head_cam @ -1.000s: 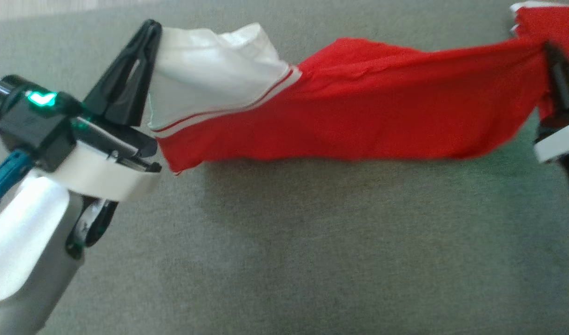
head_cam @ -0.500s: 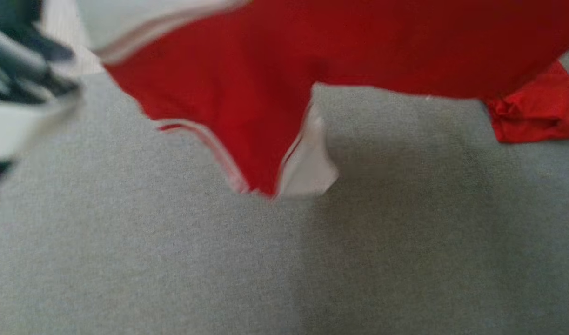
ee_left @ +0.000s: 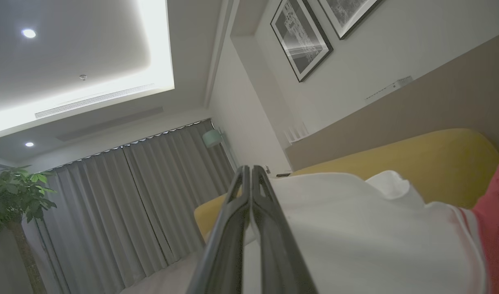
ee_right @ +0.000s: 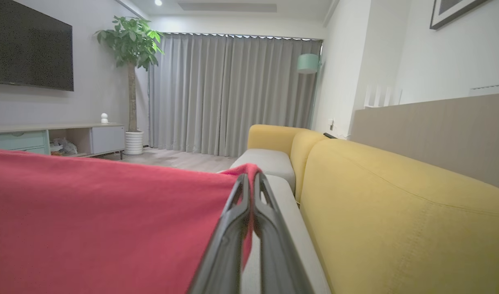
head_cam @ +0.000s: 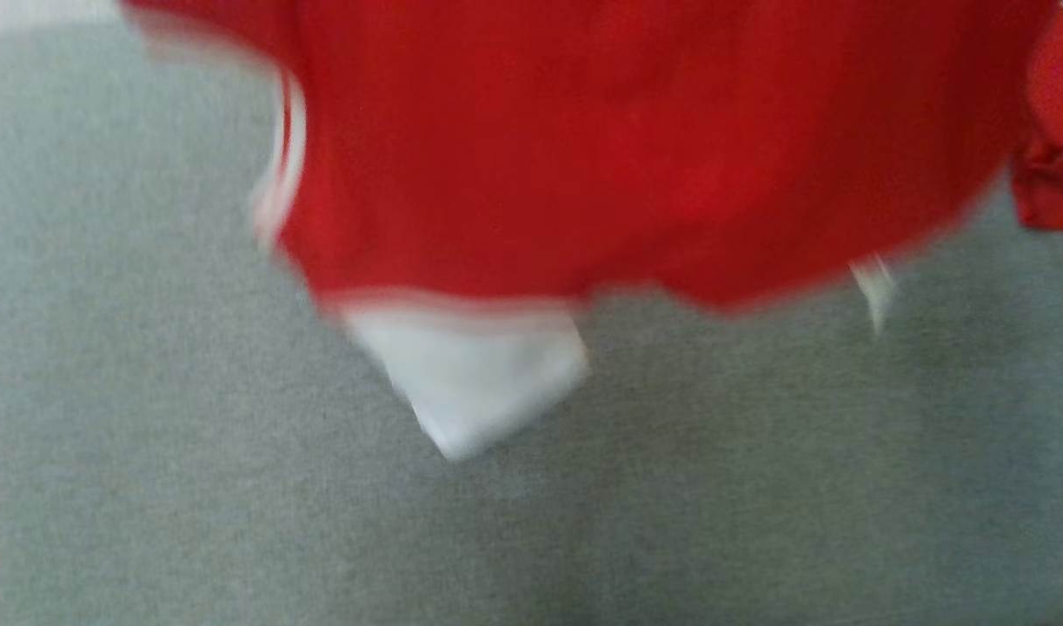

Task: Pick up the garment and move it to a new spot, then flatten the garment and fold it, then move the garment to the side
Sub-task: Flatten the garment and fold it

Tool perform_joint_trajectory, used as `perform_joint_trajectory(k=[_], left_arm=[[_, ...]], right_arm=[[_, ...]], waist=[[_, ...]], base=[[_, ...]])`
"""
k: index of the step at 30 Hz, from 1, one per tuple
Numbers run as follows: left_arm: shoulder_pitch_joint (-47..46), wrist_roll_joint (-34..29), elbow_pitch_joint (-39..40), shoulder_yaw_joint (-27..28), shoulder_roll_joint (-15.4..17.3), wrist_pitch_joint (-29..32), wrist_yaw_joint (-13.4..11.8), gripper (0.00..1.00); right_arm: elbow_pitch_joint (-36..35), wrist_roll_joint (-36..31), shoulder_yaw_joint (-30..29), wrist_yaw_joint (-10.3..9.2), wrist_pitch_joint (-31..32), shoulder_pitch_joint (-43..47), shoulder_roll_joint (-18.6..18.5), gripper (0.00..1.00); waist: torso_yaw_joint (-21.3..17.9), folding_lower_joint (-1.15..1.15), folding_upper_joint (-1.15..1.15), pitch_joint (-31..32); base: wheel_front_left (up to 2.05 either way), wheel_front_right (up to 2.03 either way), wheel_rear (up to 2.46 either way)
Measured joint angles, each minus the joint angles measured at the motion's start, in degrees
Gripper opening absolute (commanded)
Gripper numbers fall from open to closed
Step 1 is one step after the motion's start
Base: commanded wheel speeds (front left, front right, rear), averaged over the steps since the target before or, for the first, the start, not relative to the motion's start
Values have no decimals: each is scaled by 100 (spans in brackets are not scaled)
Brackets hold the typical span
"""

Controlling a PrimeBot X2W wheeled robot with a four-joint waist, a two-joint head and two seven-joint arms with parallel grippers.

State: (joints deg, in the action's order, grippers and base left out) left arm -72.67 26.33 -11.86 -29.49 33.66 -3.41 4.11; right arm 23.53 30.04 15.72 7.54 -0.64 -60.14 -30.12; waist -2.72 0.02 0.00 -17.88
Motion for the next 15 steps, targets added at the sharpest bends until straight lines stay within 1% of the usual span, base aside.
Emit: perform_joint_trajectory(k=[3,6,8,12,13,15], left_arm=[[-643,-221,-444,-1,-224,-359,4,0],[-1187,-272,-695,-1,-394,-671,105,0],[-1404,-271,-795,-19,-437,-825,189,0],[-1337,-162,-743,-192,-385,-937,255,0],[-1214,-85,-683,-226,-365,-964,296,0],[-788,197,-471,-274,-343,-987,297,0]], right_arm=[[334,-146,86,0,-452,-510,36,0],[534,-297,129,0,-917,-897,27,0],[639,-339,145,0,-1105,-1040,11,0],[811,-400,319,0,-1258,-1057,-115,0],[855,-409,343,0,-1270,-1036,-132,0],[939,-415,363,0,-1329,-907,-138,0]], waist=[[72,0,0,-298],[148,1,0,-520],[198,0,0,-611],[290,-2,0,-690],[305,-1,0,-699],[336,-2,0,-712]], base=[[0,0,0],[0,0,0],[0,0,0],[0,0,0],[0,0,0],[0,0,0]])
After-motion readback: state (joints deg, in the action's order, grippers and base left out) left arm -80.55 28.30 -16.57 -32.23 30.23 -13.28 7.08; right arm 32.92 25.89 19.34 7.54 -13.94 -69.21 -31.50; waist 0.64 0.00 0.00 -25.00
